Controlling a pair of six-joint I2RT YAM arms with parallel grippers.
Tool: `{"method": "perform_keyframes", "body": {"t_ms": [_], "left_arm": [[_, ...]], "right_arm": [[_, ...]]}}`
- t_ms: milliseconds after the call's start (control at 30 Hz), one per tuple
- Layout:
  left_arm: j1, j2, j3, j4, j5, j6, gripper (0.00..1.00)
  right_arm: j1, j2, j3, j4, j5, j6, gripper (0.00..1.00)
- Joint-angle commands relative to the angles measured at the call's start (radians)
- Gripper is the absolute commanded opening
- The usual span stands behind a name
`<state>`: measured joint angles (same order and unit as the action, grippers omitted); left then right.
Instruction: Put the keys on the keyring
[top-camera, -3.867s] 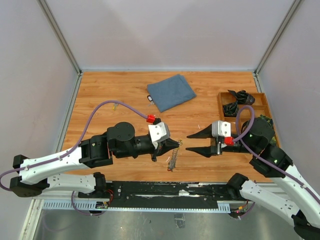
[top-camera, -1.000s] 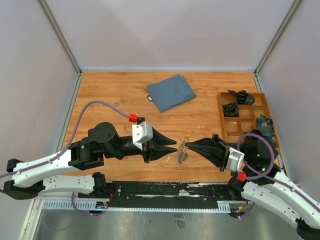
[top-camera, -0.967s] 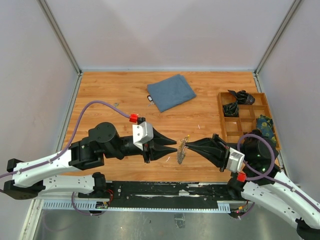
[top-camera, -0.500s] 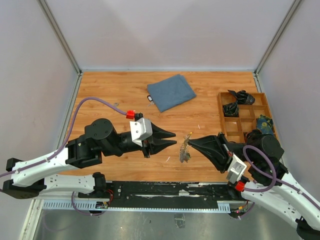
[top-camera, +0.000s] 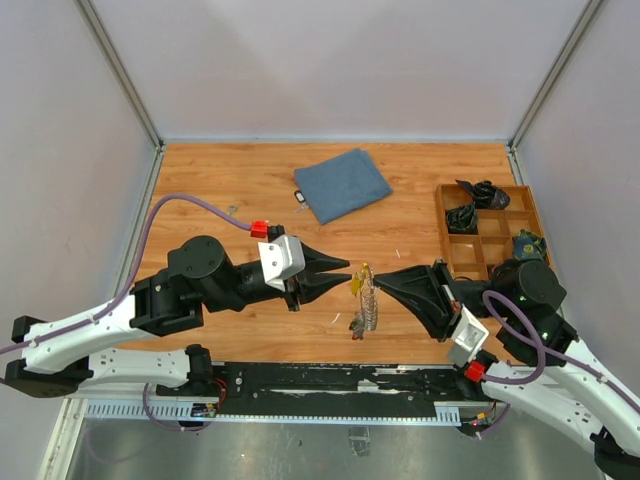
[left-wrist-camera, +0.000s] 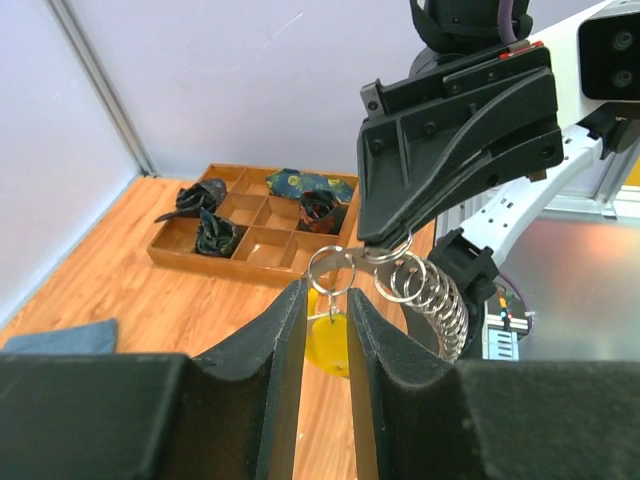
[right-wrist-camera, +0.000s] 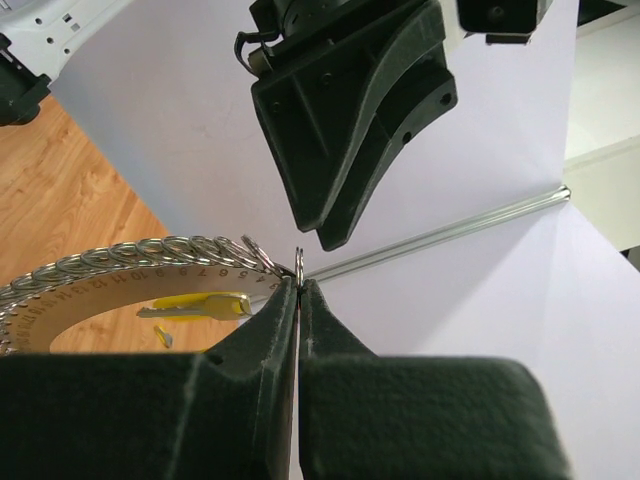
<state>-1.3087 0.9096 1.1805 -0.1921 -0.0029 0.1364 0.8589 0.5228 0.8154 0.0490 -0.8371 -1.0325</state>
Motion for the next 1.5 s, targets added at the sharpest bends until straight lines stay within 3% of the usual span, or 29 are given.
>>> {"method": "perform_keyframes", "body": {"t_ms": [0,100,267,600,800,1033,1267,1467], "left_arm": [[-0.001,0.021,0.05,-0.01,0.003,0.036,0.27],[-0.001,0.033,0.058,-0.021,0.011,0.043,0.23],[-0.001,0.032,0.049,-0.009,0.023,0.037,0.2],[-0.001,-0.009,0.016,0.058,-0.017,0.006,0.25],[-0.001,-0.016,0.014,0.077,0.037,-0.008,0.26],[-0.001,0.052,0.107,-0.083,0.04,0.023,0.26],[-0.001,0.148,0.25,-0.293,-0.006,0.047,0.28],[-0.001,0.197,0.278,-0.327,0.002,0.058,0.28]], "right_arm": [[0.014,0.013,0.014,0.07,0.054,0.113,0.01],[0.012,0.028,0.052,0.06,0.143,0.319,0.01],[0.012,0.091,0.216,-0.146,0.257,0.584,0.01],[0.013,0.123,0.281,-0.187,0.169,0.766,0.01],[0.012,0.178,0.335,-0.249,0.128,0.85,0.01],[0.012,0.263,0.461,-0.483,0.111,0.809,0.0],[0.022,0.43,0.763,-0.967,0.167,0.646,0.01],[0.049,0.494,0.832,-1.069,0.192,0.647,0.01]]}}
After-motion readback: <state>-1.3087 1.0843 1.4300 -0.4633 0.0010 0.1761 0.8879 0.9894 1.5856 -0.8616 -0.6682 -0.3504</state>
